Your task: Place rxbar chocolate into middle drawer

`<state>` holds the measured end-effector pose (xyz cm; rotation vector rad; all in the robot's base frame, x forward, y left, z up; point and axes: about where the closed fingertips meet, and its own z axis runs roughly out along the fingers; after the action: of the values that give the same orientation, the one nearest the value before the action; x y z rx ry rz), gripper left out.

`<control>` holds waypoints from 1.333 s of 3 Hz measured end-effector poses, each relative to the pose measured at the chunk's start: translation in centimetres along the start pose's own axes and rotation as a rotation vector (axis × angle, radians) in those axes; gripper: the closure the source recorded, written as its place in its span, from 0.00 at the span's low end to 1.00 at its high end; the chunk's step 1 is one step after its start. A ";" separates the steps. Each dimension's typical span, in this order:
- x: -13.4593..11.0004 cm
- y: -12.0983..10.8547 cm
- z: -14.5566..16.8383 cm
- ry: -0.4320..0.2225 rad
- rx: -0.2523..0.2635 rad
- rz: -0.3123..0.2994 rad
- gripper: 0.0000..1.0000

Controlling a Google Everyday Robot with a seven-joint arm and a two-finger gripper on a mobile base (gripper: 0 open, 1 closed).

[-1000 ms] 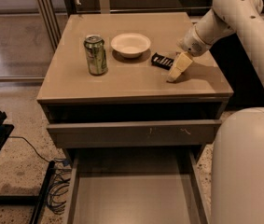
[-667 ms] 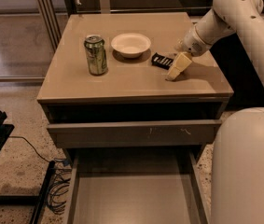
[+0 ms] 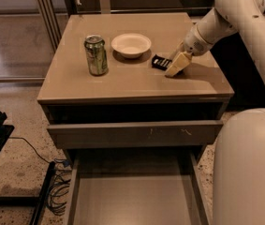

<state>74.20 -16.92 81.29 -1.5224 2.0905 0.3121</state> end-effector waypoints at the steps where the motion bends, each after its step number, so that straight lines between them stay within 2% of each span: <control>1: 0.0 0.0 0.0 0.000 0.000 0.000 0.88; 2: 0.0 0.0 0.0 0.000 0.000 0.000 1.00; 3: -0.4 -0.1 -0.5 0.000 0.000 0.000 1.00; 4: 0.1 1.0 -1.2 -0.012 0.012 -0.018 1.00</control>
Offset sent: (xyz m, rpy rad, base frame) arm 0.0000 0.0000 0.0000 0.0000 0.0000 0.0000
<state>72.89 -17.19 82.12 -1.5282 2.0645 0.3014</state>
